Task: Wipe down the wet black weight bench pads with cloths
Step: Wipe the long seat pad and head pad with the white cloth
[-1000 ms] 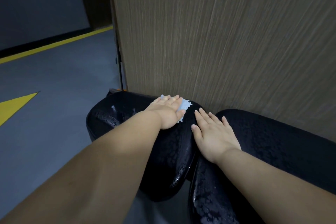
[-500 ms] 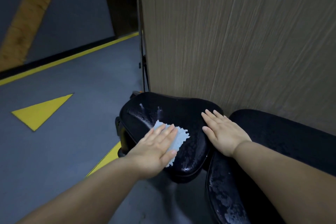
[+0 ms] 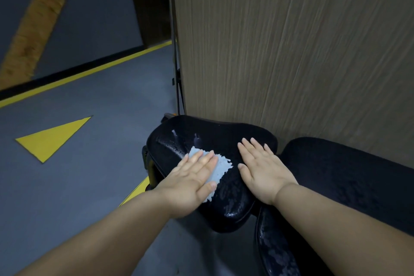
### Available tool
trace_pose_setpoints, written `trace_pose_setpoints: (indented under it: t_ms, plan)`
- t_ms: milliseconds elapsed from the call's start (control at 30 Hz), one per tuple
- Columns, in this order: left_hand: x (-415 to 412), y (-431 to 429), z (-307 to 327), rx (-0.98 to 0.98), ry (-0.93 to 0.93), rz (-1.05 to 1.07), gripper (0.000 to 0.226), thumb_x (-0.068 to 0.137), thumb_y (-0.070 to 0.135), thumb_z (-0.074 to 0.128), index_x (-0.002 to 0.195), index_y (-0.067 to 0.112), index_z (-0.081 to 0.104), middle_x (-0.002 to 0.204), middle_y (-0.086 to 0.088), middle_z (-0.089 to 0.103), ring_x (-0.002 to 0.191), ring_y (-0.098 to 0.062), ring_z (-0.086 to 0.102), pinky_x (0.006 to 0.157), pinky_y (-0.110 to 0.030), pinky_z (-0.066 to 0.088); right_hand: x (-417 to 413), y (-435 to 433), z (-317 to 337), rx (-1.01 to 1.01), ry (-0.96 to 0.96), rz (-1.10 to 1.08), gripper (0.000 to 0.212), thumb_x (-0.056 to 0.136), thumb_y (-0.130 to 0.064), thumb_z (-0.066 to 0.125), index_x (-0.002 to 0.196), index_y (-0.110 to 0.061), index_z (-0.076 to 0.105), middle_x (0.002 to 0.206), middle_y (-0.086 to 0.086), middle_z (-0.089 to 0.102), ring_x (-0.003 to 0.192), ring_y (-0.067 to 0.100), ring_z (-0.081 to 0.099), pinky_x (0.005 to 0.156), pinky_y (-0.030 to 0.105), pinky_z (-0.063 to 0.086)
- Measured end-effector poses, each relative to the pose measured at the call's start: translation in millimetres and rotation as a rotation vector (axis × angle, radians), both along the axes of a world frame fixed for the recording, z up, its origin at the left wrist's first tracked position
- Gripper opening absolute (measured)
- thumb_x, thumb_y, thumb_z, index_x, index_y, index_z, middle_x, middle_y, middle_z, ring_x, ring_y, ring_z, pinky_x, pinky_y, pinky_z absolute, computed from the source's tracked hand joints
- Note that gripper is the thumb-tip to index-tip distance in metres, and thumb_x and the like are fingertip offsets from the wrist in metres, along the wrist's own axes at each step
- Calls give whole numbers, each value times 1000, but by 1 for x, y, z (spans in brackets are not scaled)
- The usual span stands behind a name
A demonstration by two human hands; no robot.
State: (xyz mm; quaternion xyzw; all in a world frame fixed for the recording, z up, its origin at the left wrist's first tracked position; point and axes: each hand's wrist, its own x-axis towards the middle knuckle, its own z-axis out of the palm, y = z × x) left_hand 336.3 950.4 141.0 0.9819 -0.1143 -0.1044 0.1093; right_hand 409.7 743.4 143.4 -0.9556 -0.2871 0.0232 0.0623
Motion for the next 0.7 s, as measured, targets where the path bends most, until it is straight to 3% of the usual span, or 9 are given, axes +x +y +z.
trace_pose_setpoints:
  t_ms: [300, 467, 700]
  plan:
    - [86, -8, 15, 112, 45, 27, 58, 105, 44, 16, 155, 26, -7, 162, 10, -14, 147, -8, -17, 120, -33, -11, 13, 5, -4, 22, 20, 16, 64, 95, -44, 6, 153, -19, -3, 161, -6, -5, 145, 6, -12, 119, 29, -10]
    - [128, -11, 20, 119, 51, 55, 57, 105, 43, 15, 156, 23, -3, 163, 8, -9, 149, -11, -12, 121, -34, -8, 16, 7, -6, 43, 10, 3, 86, 76, -56, -11, 153, -18, -8, 160, -6, -7, 144, 3, -15, 119, 28, -9]
    - [168, -16, 23, 127, 84, 103, 56, 106, 43, 14, 156, 22, 2, 164, 6, -2, 150, -13, -5, 121, -37, -5, 17, 11, -6, 3, -13, 8, 86, 76, -55, -14, 153, -21, -5, 160, -7, -10, 144, 5, -18, 118, 28, -12]
